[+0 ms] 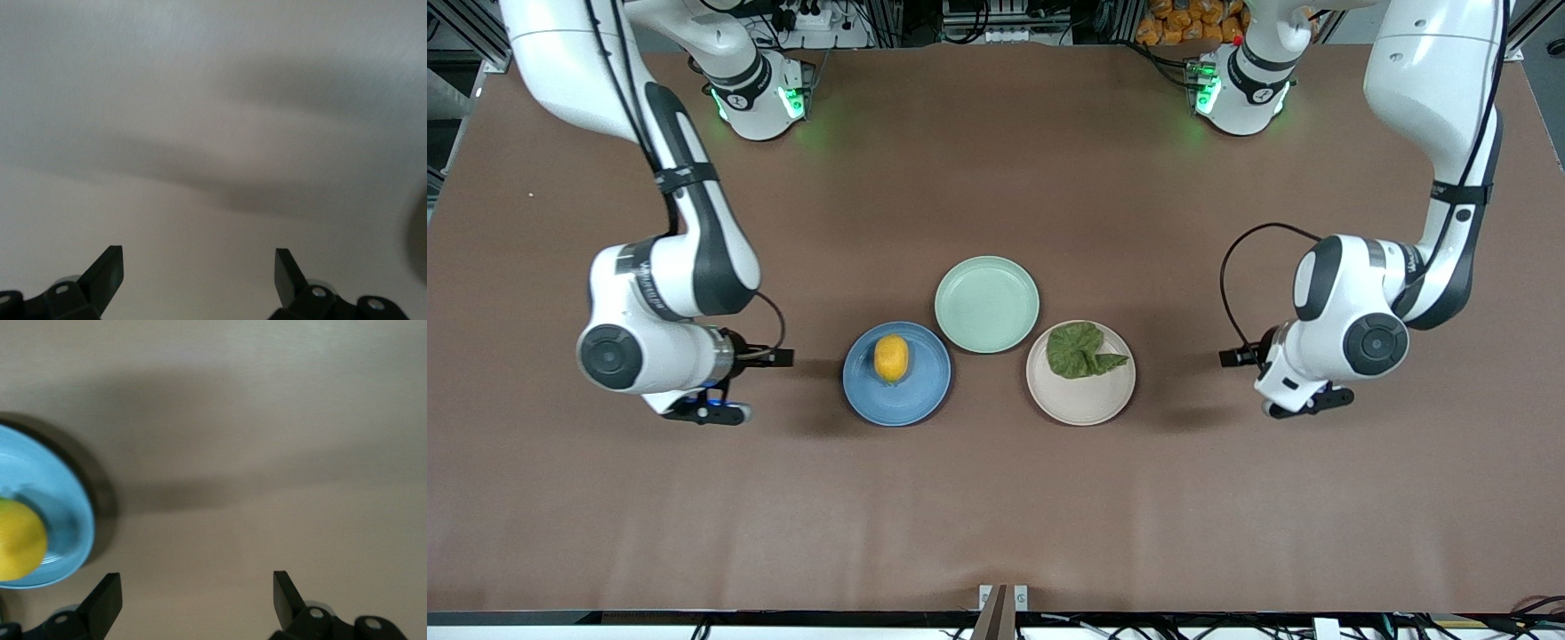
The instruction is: Place lemon and lettuce in plates
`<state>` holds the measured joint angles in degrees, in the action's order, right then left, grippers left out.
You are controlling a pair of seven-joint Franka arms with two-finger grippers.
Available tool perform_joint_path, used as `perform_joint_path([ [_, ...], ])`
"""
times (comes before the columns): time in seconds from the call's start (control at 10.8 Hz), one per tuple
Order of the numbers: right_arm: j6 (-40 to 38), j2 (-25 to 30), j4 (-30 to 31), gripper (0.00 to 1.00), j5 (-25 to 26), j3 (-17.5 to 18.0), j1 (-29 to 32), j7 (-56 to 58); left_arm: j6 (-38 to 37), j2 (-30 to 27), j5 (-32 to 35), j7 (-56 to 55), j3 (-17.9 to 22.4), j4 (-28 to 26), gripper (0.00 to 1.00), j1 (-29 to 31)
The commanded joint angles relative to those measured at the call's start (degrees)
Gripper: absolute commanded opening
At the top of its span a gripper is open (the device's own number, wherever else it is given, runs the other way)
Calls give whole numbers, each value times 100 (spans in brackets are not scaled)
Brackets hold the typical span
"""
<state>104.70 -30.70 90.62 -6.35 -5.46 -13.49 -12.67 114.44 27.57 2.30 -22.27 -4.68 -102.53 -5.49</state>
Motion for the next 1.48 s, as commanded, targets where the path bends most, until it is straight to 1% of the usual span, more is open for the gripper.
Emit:
perform_joint_path([
  [0.0, -195, 214, 105, 100, 117, 80, 293, 254, 70, -813, 95, 100, -164, -846, 100, 303],
  [0.19, -309, 249, 105, 100, 117, 80, 574, 633, 70, -1147, 86, 118, -165, -1198, 100, 294],
  [0.37, -458, 345, 97, 100, 125, 45, 724, 634, 70, -1727, 42, 118, -165, -1847, 100, 242],
  [0.46, -503, 415, 105, 100, 134, 45, 812, 634, 70, -1886, 34, 118, -174, -2015, 100, 198],
  [0.65, -573, 547, 96, 100, 134, 1, 944, 634, 61, -2114, 25, 127, -182, -2105, 100, 171],
  [0.84, -652, 714, 97, 100, 152, -69, 962, 634, -9, -2500, 25, 572, -182, -2096, 100, 171],
  [1.02, -784, 829, 105, 100, 327, -69, 962, 634, -9, -2695, 25, 716, -174, -1956, 100, 180],
  [1.3, -793, 1206, 403, 100, 380, -78, 962, 634, -9, -2722, 25, 716, -182, -1018, 100, 180],
  [1.39, -793, 1294, 482, 100, 459, -78, 962, 634, -9, -2696, -106, 698, -182, -667, 100, 189],
])
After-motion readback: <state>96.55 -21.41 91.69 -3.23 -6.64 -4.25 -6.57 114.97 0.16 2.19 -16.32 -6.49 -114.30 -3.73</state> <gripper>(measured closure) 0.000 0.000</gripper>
